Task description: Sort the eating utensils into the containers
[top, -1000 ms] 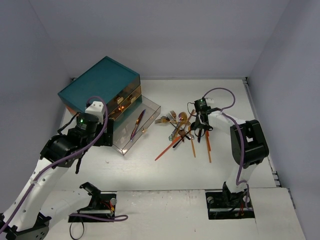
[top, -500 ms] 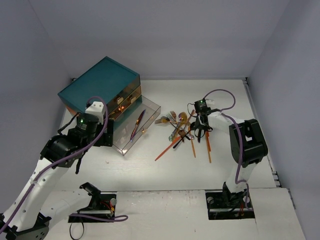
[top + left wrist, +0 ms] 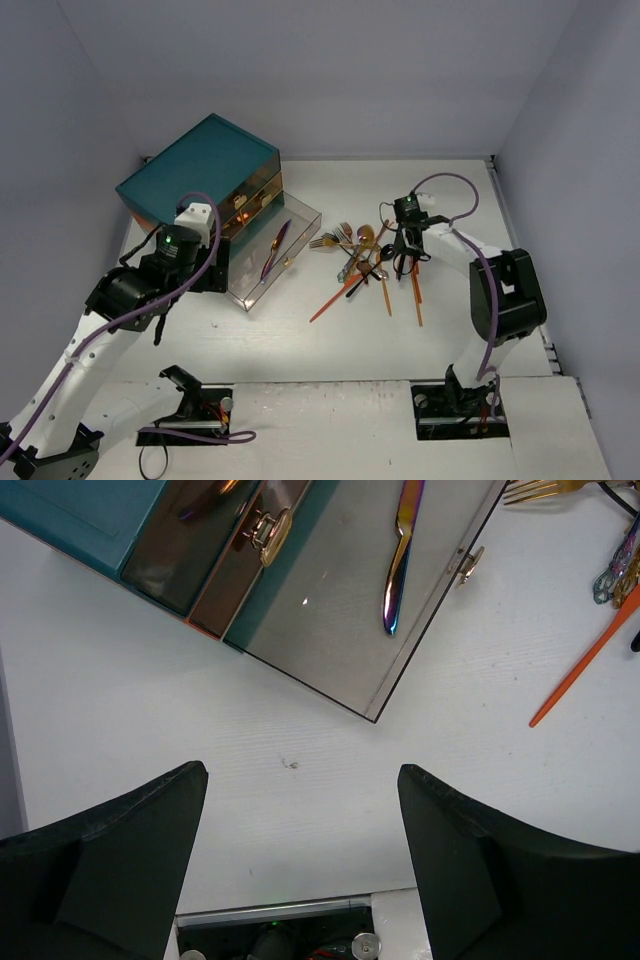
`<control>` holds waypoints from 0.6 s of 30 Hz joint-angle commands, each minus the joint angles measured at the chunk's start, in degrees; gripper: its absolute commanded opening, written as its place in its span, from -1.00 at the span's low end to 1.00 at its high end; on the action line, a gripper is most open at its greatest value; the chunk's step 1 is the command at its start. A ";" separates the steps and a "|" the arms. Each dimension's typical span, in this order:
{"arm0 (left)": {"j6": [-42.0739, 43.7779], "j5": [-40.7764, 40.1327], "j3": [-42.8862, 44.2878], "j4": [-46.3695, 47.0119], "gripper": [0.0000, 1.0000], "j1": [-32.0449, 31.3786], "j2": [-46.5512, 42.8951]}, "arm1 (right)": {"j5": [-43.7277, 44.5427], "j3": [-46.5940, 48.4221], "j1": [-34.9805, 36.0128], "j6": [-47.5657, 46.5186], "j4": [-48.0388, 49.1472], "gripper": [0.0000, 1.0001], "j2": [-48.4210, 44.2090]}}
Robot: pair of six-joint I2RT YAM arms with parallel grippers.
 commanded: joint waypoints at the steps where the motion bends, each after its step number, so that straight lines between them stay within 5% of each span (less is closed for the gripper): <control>1: -0.16 -1.95 2.60 1.45 0.49 0.31 0.60 | 0.91 5.62 0.78 0.68 0.38 -1.00 -10.48; 11: 0.09 -3.29 5.12 1.27 0.49 0.39 1.14 | -0.91 12.87 19.05 16.67 9.23 -1.00 -8.64; 18: 1.35 -4.87 5.87 0.71 0.49 0.48 -0.79 | 4.93 24.96 31.65 24.49 16.71 -1.00 5.71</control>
